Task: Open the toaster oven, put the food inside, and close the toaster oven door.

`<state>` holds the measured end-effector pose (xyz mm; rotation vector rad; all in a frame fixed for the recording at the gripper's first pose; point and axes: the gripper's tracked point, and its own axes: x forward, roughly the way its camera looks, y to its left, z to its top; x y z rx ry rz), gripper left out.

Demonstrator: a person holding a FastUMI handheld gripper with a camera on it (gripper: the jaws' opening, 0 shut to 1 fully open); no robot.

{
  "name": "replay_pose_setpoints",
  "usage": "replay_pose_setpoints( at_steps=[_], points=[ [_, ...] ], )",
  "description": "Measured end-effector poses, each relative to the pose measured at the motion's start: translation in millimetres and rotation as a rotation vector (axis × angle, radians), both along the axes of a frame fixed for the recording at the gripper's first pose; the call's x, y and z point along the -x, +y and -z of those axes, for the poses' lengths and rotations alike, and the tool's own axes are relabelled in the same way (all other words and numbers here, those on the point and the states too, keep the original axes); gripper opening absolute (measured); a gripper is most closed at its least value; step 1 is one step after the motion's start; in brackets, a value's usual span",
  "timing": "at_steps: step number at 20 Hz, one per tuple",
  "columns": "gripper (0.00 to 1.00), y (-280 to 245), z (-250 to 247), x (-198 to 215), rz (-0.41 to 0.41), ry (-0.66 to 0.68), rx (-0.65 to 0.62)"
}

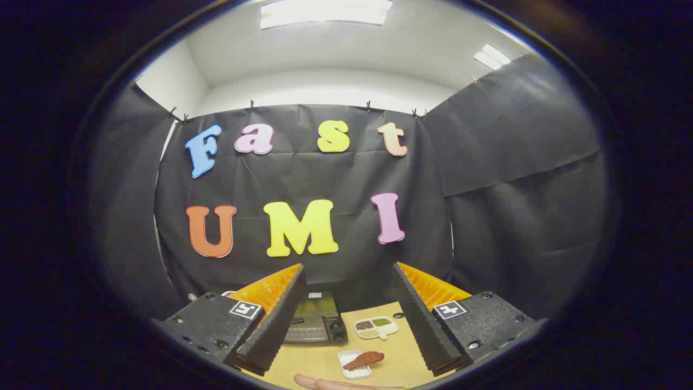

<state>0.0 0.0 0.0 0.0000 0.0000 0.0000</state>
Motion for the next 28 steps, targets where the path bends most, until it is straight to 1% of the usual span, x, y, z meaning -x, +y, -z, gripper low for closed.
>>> replay_pose_setpoints(
  at_steps=[6,13,15,18,21,24,28],
  points=[
    [1.0,10,-4,-12,0.006,0.011,0.023],
    [1.0,20,2,-37,0.013,0.02,0.024],
    [1.0,29,4,-47,-0.007,0.014,0.005],
    [1.0,55,8,-69,-0.099,-0.022,-0.046],
    [1.0,69,31,-101,-0.124,-0.009,-0.043],
    [1.0,95,69,-137,-0.153,0.041,-0.022],
    [1.0,134,145,-187,-0.194,0.198,0.046]
  ],
)
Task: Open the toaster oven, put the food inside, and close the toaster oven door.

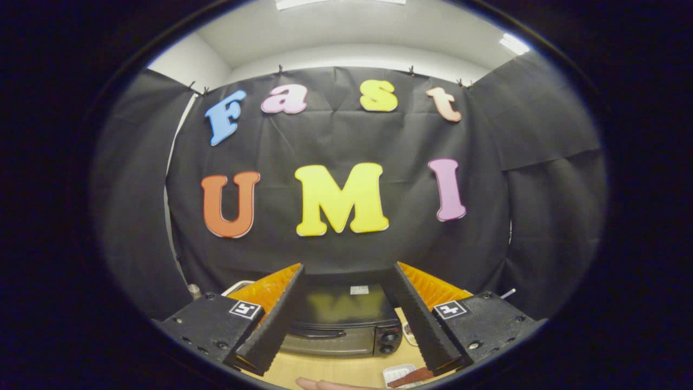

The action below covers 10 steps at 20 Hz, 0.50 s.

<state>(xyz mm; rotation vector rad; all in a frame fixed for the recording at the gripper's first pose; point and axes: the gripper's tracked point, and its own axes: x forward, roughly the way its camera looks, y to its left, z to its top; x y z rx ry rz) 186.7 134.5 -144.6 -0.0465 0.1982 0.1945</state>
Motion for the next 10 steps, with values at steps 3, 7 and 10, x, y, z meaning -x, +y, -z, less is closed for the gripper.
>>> replay_pose_setpoints(
  at_steps=[3,7,10],
  points=[
    [1.0,20,56,-29,0.004,0.128,0.035],
    [1.0,38,119,-50,0.001,0.262,0.085],
    [1.0,48,160,-56,-0.013,0.374,0.106]
  ],
)
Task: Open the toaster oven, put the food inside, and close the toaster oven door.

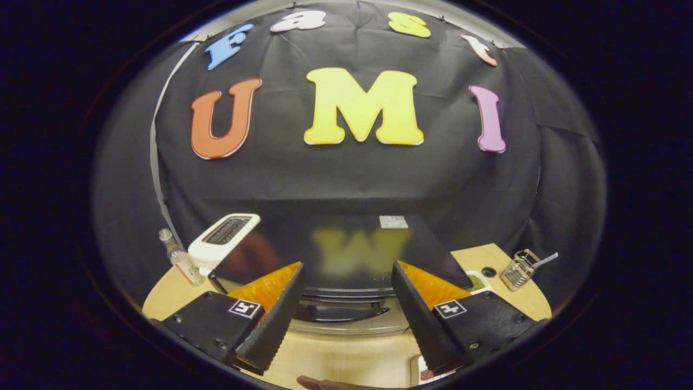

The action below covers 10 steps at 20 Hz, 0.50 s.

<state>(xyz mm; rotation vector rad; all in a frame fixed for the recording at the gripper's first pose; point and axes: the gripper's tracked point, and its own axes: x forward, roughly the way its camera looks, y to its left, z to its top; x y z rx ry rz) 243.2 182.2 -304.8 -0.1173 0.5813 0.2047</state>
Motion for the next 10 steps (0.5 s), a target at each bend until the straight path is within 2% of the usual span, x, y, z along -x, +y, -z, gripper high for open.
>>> replay_pose_setpoints(
  at_steps=[4,10],
  points=[
    [0.99,17,6,11,-0.053,0.001,-0.003],
    [1.0,13,6,25,-0.046,0.011,-0.008]
  ],
)
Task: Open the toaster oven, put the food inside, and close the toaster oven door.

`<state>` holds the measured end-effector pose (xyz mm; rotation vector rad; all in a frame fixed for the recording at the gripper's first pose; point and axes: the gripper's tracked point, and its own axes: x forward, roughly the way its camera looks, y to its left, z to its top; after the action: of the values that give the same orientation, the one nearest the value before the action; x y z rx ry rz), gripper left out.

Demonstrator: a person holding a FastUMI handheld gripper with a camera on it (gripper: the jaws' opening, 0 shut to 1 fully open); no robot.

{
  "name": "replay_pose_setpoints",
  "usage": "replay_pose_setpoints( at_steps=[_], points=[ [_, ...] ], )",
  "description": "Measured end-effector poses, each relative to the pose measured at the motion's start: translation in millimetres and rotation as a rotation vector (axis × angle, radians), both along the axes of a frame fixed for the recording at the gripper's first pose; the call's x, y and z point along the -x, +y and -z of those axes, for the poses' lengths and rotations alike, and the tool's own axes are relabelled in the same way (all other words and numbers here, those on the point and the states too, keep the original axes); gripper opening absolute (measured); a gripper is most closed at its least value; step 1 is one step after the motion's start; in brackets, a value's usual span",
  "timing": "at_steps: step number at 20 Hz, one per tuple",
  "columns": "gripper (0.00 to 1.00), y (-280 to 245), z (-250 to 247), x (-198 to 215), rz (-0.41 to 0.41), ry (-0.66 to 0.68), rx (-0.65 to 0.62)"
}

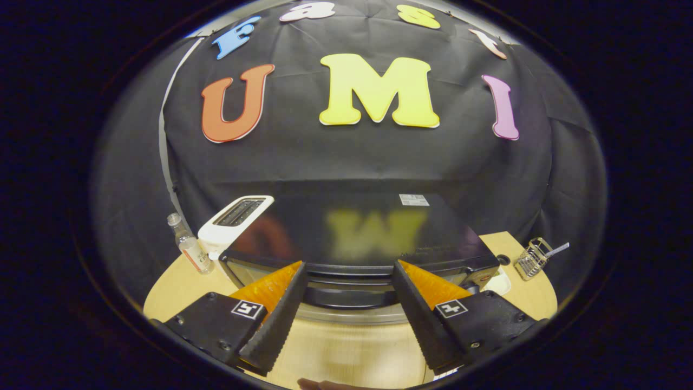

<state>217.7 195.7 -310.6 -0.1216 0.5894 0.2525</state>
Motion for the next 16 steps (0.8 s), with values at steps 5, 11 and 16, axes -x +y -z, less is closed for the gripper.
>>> replay_pose_setpoints(
  at_steps=[5,11,16],
  points=[
    [1.0,-4,1,17,-0.012,-0.028,0.014],
    [1.0,-14,7,56,-0.02,-0.052,0.045],
    [1.0,-21,19,86,-0.027,-0.064,0.063]
  ],
)
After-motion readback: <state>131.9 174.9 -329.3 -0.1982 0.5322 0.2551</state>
